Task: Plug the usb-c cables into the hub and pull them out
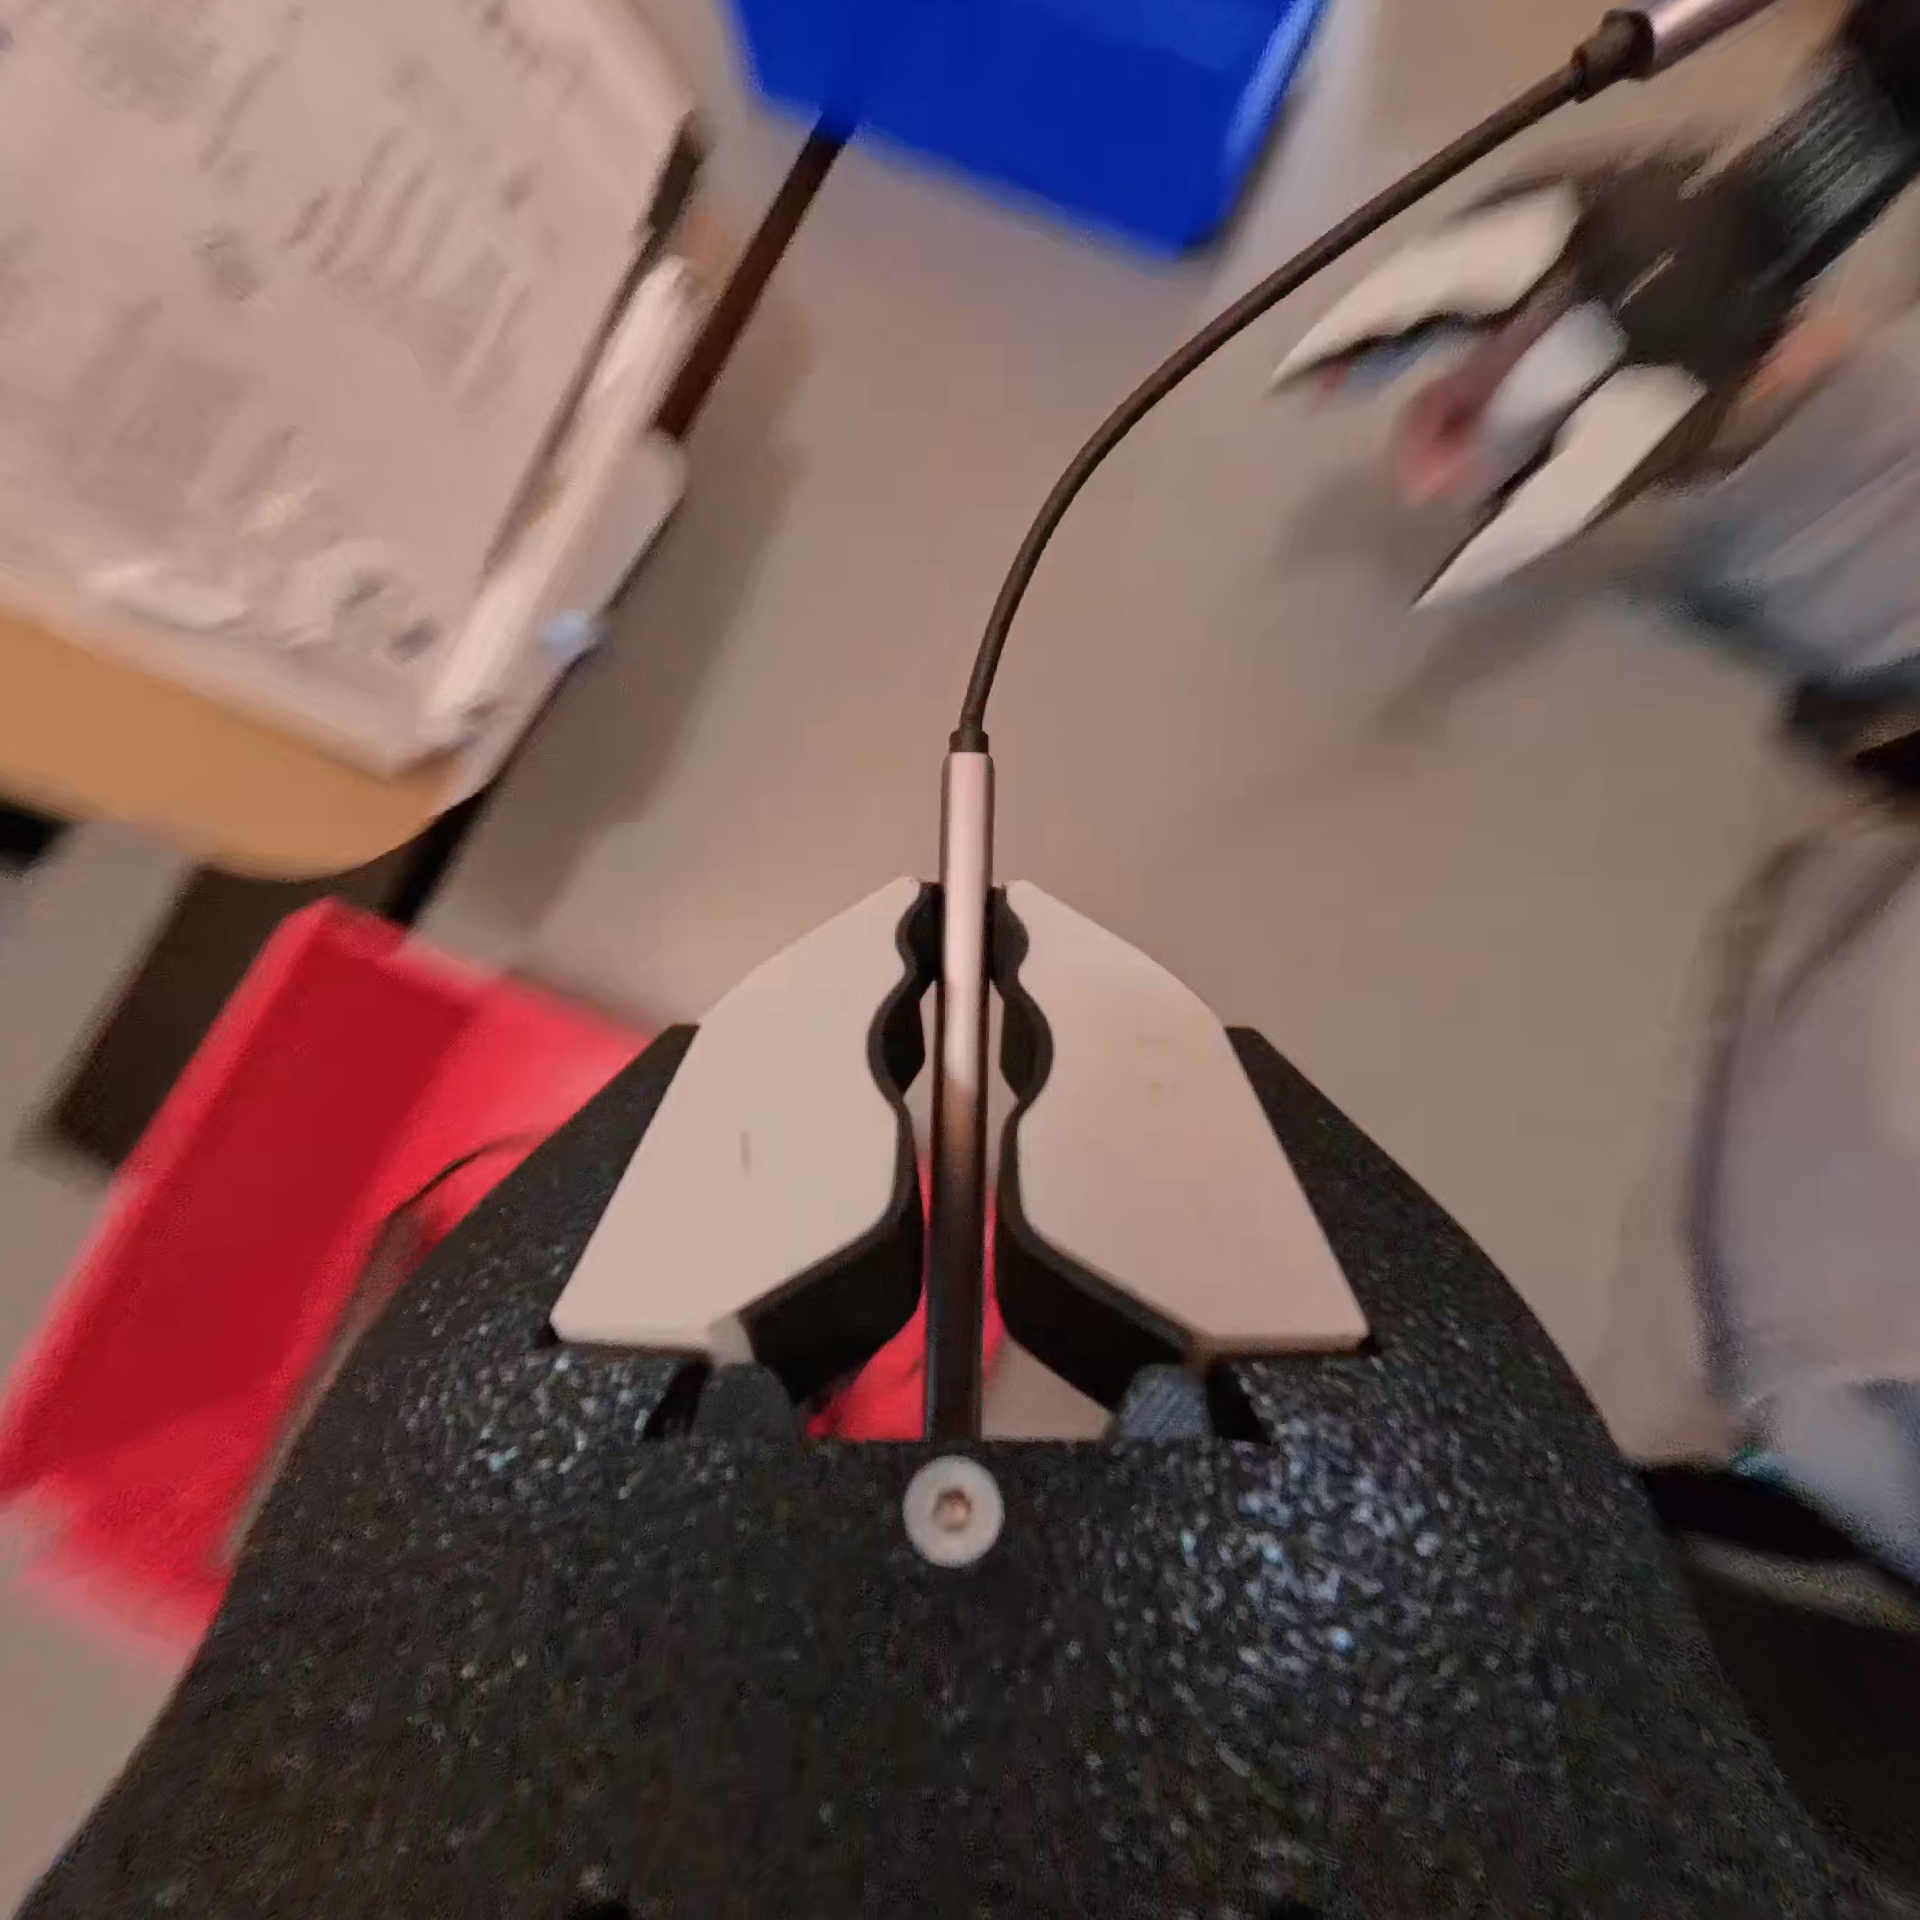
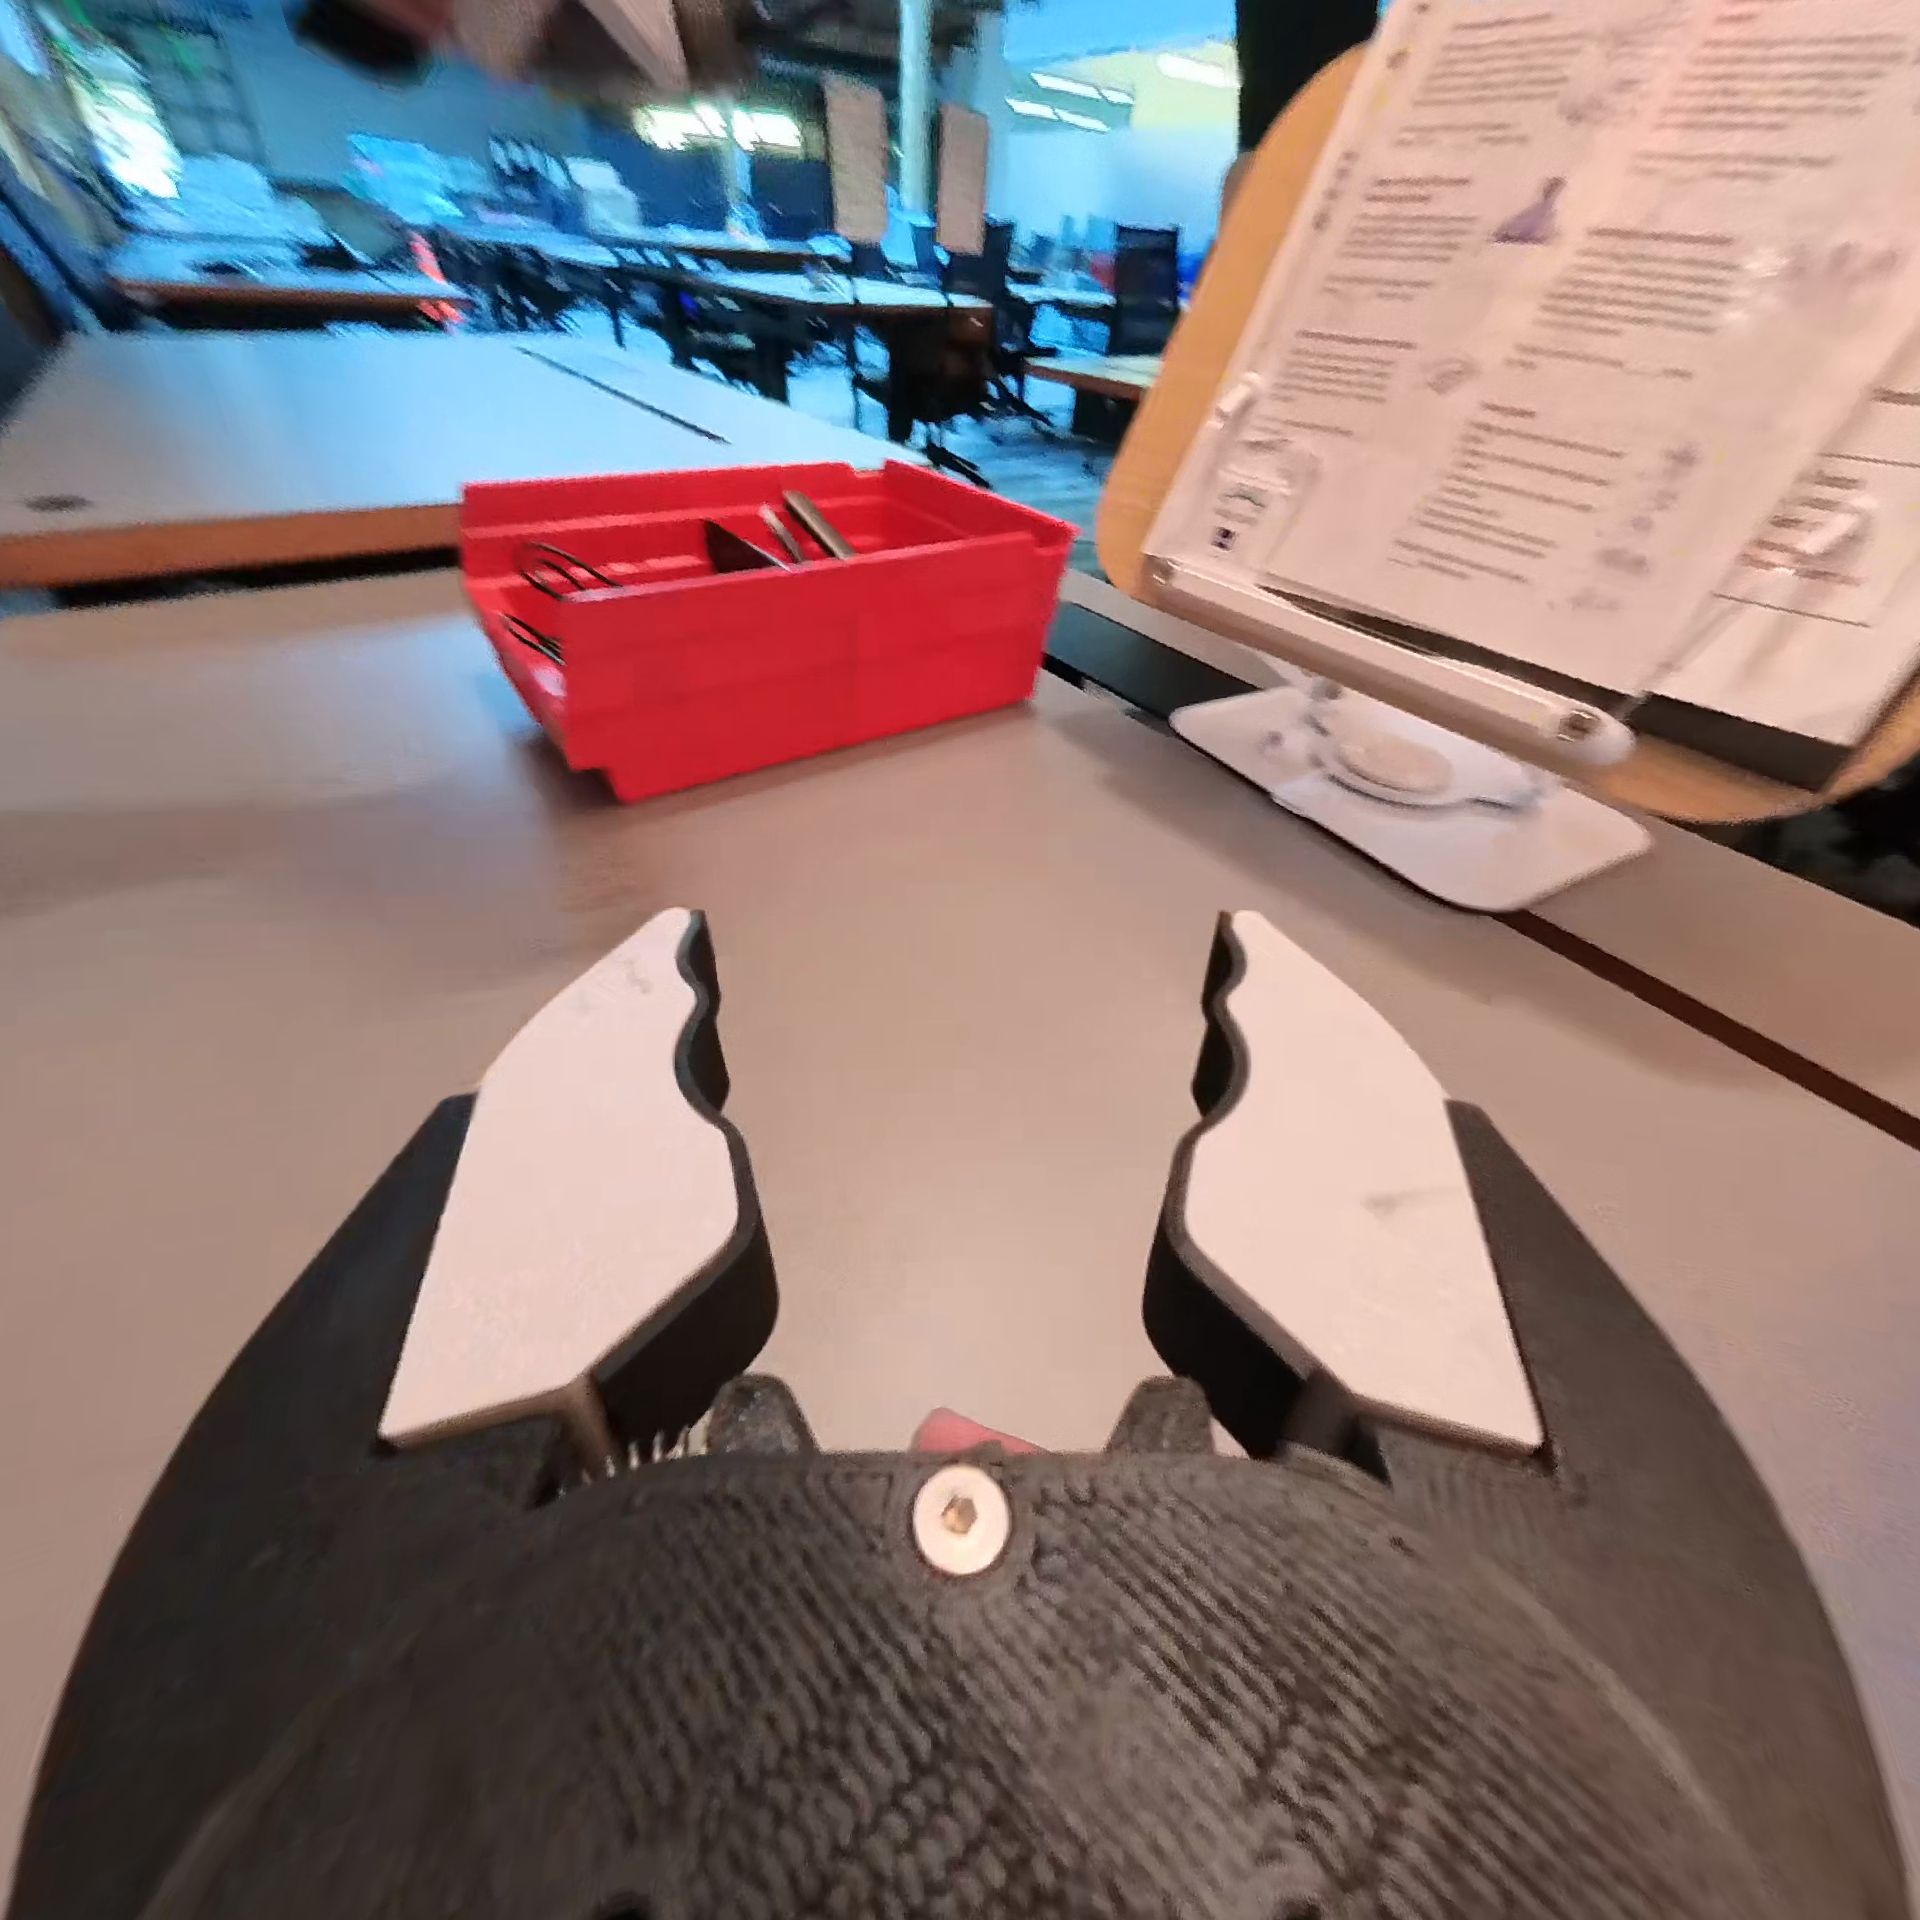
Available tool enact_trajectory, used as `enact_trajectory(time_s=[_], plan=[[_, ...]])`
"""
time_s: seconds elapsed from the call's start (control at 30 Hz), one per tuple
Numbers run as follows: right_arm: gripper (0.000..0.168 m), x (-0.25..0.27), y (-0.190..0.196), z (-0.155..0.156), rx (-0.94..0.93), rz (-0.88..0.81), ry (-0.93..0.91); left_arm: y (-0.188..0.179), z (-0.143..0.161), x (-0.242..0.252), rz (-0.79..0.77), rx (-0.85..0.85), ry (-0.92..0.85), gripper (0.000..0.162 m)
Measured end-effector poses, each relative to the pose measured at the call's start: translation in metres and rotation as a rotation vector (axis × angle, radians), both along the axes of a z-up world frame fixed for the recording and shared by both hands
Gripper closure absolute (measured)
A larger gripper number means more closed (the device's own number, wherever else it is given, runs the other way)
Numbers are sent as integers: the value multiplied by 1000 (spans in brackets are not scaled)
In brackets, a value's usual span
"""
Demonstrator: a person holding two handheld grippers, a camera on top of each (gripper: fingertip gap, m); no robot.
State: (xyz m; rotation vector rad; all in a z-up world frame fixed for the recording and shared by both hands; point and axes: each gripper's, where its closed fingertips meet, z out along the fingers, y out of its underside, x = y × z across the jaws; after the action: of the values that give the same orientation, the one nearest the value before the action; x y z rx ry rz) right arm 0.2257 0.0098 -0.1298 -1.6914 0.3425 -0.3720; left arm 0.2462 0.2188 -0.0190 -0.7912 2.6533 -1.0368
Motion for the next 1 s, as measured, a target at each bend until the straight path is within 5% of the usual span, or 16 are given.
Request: enact_trajectory(time_s=[0.03, 0.17, 0.33, 0.6, 0.93, 1.0], plan=[[81, -5, 7, 4, 37, 21, 12, -26, -6, -6, -9, -126, 29, 153], [88, -27, 29, 24, 235, 128, 94, -116, -38, -37, -74, -527, 229, 153], [103, -31, 24, 38, 451, 231, 276, -171, -82, -62, -183, -675, 370, 153], [154, -42, 28, 15, 359, 358, 406, -188, -110, -76, -236, -624, 458, 153], [159, -32, 30, 24, 498, 358, 516, -187, -104, -67, -210, -647, 466, 151], [159, -17, 19, 32, 588, 283, 533, -186, -103, -57, -163, -650, 398, 125]])
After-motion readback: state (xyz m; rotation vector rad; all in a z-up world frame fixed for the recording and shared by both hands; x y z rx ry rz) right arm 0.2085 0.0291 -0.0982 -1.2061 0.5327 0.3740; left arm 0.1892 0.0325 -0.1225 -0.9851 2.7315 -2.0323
